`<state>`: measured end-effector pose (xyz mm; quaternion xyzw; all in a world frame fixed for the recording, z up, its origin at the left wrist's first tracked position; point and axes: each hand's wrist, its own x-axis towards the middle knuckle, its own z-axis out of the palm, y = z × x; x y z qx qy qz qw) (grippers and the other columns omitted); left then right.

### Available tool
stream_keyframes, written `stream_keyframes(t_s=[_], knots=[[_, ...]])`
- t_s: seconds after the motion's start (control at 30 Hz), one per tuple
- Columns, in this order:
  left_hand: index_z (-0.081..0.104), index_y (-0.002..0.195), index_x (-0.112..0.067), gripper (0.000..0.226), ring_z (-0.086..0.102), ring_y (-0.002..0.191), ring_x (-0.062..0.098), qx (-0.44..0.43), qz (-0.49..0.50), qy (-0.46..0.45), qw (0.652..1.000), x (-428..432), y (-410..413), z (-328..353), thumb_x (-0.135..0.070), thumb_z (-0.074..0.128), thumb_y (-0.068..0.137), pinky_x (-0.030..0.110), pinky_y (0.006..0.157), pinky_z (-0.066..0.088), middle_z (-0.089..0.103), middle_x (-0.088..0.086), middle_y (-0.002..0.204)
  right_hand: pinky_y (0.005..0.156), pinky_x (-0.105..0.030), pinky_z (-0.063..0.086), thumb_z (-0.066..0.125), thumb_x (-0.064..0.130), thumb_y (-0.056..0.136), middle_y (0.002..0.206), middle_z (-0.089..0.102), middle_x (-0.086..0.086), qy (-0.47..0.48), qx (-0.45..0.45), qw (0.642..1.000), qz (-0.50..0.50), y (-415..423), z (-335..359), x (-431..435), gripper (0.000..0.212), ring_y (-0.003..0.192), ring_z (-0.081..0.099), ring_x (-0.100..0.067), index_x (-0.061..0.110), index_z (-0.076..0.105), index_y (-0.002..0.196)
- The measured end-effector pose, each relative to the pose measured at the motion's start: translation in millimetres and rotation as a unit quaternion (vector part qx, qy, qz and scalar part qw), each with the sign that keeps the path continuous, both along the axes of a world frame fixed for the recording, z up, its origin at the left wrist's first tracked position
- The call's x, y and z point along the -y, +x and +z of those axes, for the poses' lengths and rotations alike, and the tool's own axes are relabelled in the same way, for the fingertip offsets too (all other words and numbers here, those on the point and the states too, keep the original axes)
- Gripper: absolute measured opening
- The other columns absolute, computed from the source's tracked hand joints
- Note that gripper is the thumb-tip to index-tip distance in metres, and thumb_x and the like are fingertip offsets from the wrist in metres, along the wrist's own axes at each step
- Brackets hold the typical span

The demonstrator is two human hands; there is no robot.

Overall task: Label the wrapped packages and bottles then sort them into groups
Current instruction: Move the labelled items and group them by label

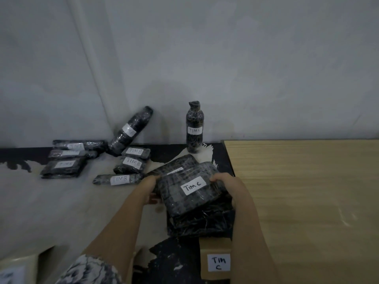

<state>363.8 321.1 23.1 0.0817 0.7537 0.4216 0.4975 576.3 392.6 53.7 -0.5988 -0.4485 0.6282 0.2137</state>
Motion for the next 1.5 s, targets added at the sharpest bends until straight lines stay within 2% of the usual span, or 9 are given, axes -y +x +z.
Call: stream_keyframes(t_s=[0.17,0.33,0.53,0.67,0.77,1.03,1.17,1.33,1.5], knots=[[0.043,0.115,0.003,0.093,0.054,0.096,0.041,0.066,-0.059,-0.085,0.992,17,-3,7,-0.080,0.041,0.075,0.054,0.073,0.047,0.053,0.024,0.107,0.091,-0.044,0.048,0.082,0.054,0.037,0.116,0.063,-0.010,-0.079,0.001,0.995,0.053,9,-18,-6,0.082,0.104,0.060,-0.033,0.019,0.064,0.109],[0.047,0.129,-0.007,0.123,0.050,0.111,0.044,0.126,-0.150,-0.056,0.979,28,-3,14,-0.097,0.028,0.047,0.057,0.073,0.050,0.051,0.026,0.124,0.076,-0.036,0.052,0.076,0.045,0.066,0.096,0.069,-0.015,-0.094,-0.039,0.992,0.077,14,-7,6,0.053,0.088,0.065,-0.031,0.011,0.063,0.105],[0.053,0.121,-0.021,0.110,0.046,0.119,0.043,0.162,-0.253,-0.031,0.953,33,1,25,-0.094,0.033,0.042,0.064,0.091,0.041,0.049,0.022,0.128,0.065,-0.031,0.046,0.070,0.040,0.077,0.085,0.065,-0.012,-0.090,-0.059,0.991,0.075,16,-8,6,0.033,0.077,0.061,-0.027,0.011,0.060,0.089],[0.038,0.137,-0.021,0.133,0.041,0.124,0.045,0.152,-0.305,-0.038,0.939,32,1,30,-0.081,0.073,0.024,0.067,0.089,0.040,0.041,0.020,0.137,0.069,-0.033,0.048,0.072,0.041,0.075,0.088,0.066,-0.013,-0.096,-0.077,0.990,0.064,16,-11,4,0.036,0.081,0.062,-0.029,0.010,0.062,0.092],[0.043,0.128,-0.021,0.123,0.047,0.117,0.043,0.139,-0.325,-0.036,0.935,30,4,34,-0.068,0.083,0.022,0.067,0.088,0.040,0.047,0.018,0.127,0.073,-0.035,0.051,0.074,0.041,0.071,0.090,0.070,-0.014,-0.107,-0.086,0.988,0.070,13,-18,1,0.046,0.085,0.065,-0.030,0.008,0.065,0.101],[0.032,0.141,-0.011,0.101,0.055,0.100,0.040,0.111,-0.317,-0.066,0.940,18,3,36,-0.042,0.078,0.056,0.055,0.091,0.045,0.053,0.019,0.115,0.073,-0.037,0.051,0.078,0.042,0.064,0.097,0.070,-0.016,-0.119,-0.098,0.986,0.066,8,-26,-11,0.056,0.090,0.065,-0.033,0.009,0.066,0.107],[0.037,0.136,-0.010,0.130,0.057,0.097,0.039,0.087,-0.350,-0.070,0.930,12,-2,56,-0.050,0.092,0.024,0.050,0.080,0.050,0.056,0.021,0.111,0.090,-0.048,0.048,0.083,0.048,0.051,0.106,0.070,-0.016,-0.112,-0.092,0.986,0.079,6,-22,-18,0.069,0.099,0.065,-0.036,0.012,0.067,0.109],[0.048,0.128,-0.011,0.097,0.058,0.102,0.037,0.030,-0.256,-0.006,0.966,3,-16,79,-0.051,0.084,0.047,0.046,0.076,0.053,0.059,0.017,0.115,0.086,-0.046,0.053,0.078,0.047,0.065,0.103,0.073,-0.011,-0.048,-0.150,0.984,0.080,-15,6,-35,0.055,0.096,0.068,-0.031,0.015,0.067,0.109],[0.053,0.120,-0.013,0.088,0.058,0.102,0.032,0.048,-0.077,0.035,0.995,7,-28,61,-0.053,0.079,0.045,0.043,0.077,0.049,0.060,0.013,0.113,0.090,-0.043,0.053,0.087,0.049,0.048,0.102,0.073,-0.008,0.001,-0.145,0.987,0.066,-60,16,-48,0.080,0.093,0.070,-0.027,0.010,0.065,0.113]])
